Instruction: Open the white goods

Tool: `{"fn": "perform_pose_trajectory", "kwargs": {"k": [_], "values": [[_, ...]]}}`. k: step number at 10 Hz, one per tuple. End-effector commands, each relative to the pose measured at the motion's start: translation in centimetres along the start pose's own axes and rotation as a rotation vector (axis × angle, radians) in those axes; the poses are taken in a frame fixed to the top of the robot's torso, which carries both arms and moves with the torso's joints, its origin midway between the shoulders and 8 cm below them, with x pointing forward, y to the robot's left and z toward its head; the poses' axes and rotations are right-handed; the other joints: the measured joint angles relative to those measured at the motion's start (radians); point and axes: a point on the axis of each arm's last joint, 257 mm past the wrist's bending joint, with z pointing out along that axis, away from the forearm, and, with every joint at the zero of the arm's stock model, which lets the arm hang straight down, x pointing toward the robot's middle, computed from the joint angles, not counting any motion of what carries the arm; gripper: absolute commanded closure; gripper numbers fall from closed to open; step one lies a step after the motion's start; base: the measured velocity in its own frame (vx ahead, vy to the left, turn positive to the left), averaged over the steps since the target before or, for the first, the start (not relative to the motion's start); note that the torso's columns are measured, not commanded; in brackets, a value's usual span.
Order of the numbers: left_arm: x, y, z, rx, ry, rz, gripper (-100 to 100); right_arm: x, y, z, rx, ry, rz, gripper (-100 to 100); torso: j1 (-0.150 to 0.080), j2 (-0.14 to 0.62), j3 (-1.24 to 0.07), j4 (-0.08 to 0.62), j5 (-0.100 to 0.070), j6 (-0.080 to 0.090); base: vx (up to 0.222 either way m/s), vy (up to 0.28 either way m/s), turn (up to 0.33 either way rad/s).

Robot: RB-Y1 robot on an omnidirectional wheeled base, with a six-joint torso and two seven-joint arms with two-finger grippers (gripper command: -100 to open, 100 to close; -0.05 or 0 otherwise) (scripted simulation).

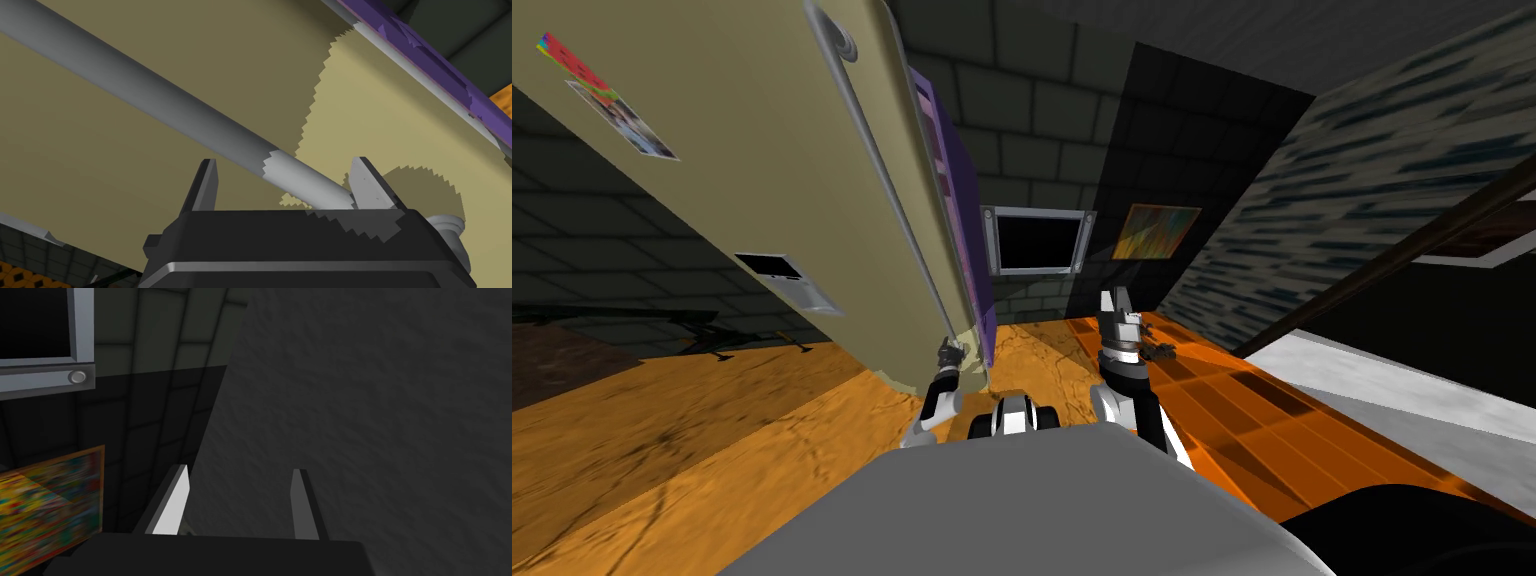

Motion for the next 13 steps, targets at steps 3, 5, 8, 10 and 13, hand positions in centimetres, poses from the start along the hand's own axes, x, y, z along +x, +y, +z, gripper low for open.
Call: {"fn": "perform_pose_trajectory", "kwargs": {"k": [3,5,8,10,13], "values": [[-1.6,0.4,1.8,-0.014,-0.016,0.023,100,0.0,0.0,0.0,0.0,0.0,0.0,0,0.003,0.007,0.004,0.003,-0.002,-0.005,-0.128,0.05,-0.055],[-1.6,0.5,3.8,-0.018,-0.013,0.026,100,0.0,0.0,0.0,0.0,0.0,0.0,0,0.008,0.006,0.002,0.001,0.0,-0.001,-0.213,0.096,-0.175],[0.2,-1.4,6.6,0.02,0.022,0.019,100,0.0,0.0,0.0,0.0,0.0,0.0,0,0.004,0.011,0.005,0.007,-0.004,-0.007,-0.248,0.103,-0.13],[-1.4,0.4,5.7,-0.021,-0.011,0.028,100,0.0,0.0,0.0,0.0,0.0,0.0,0,0.0,-0.001,0.0,0.004,-0.004,-0.005,-0.01,-0.016,0.038],[0.2,-1.3,8.3,0.011,0.016,0.021,100,0.0,0.0,0.0,0.0,0.0,0.0,0,0.005,0.012,0.004,0.002,-0.002,0.0,-0.145,0.033,-0.125]]}}
